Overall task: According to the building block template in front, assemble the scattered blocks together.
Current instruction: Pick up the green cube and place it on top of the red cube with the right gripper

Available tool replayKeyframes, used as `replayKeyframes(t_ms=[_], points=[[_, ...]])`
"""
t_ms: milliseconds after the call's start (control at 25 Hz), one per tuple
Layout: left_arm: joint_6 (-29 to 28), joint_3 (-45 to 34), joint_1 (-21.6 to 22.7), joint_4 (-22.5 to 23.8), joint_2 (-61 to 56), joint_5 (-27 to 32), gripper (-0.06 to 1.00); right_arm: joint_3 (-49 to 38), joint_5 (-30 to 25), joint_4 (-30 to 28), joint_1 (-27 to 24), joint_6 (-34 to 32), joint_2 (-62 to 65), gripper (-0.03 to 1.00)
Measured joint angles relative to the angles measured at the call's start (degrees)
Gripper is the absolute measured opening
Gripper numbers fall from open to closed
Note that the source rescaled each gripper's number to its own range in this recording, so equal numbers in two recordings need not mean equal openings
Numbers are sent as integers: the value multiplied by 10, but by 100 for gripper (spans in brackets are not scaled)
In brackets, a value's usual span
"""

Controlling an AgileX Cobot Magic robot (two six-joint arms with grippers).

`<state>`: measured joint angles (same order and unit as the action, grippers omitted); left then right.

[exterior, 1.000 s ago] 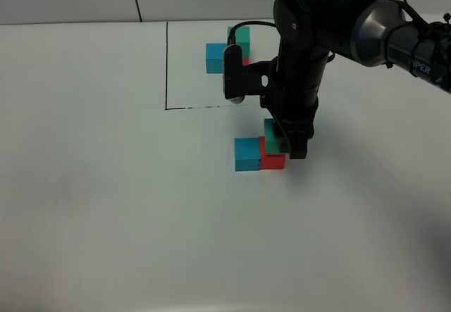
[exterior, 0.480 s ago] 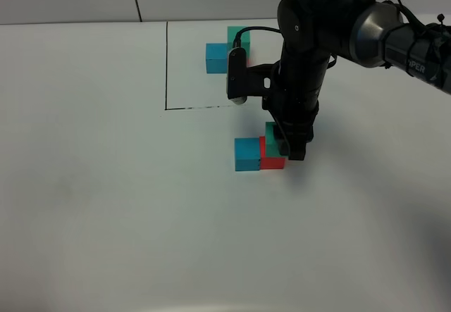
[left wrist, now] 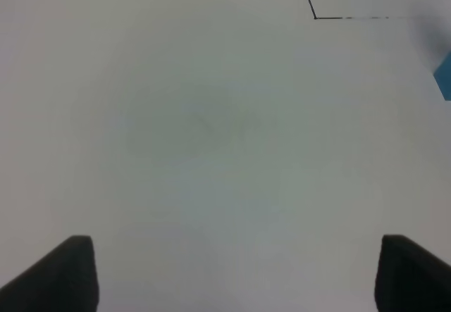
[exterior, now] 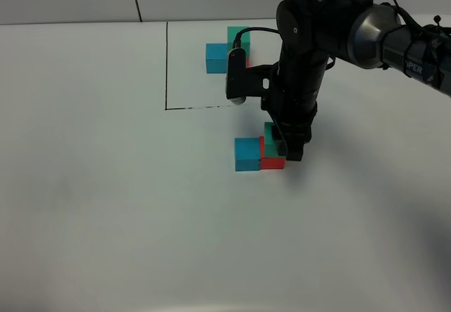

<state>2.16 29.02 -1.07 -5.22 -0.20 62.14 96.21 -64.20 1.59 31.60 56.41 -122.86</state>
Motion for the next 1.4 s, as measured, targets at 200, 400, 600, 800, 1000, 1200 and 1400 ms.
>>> replayKeyframes(t_ms=[200, 400, 600, 800, 1000, 1200, 1400], points=[[0, 0, 0, 0, 0, 0, 89, 10, -1, 0, 0, 0, -6, 1], [0, 0, 0, 0, 0, 0, 89, 10, -2, 3, -1, 0, -6, 1], [0, 0, 0, 0, 0, 0, 89, 10, -2, 8, -1, 2, -6, 1], [0, 0, 0, 0, 0, 0, 89, 10, -2, 16, -1, 9, -10, 1], [0, 0, 0, 0, 0, 0, 89, 13, -3, 16, -1, 9, -17, 1], [0, 0, 0, 0, 0, 0, 89, 13, -3, 16, -2, 9, -17, 1], [0, 0, 0, 0, 0, 0, 89, 13, -3, 15, -2, 10, -17, 1]])
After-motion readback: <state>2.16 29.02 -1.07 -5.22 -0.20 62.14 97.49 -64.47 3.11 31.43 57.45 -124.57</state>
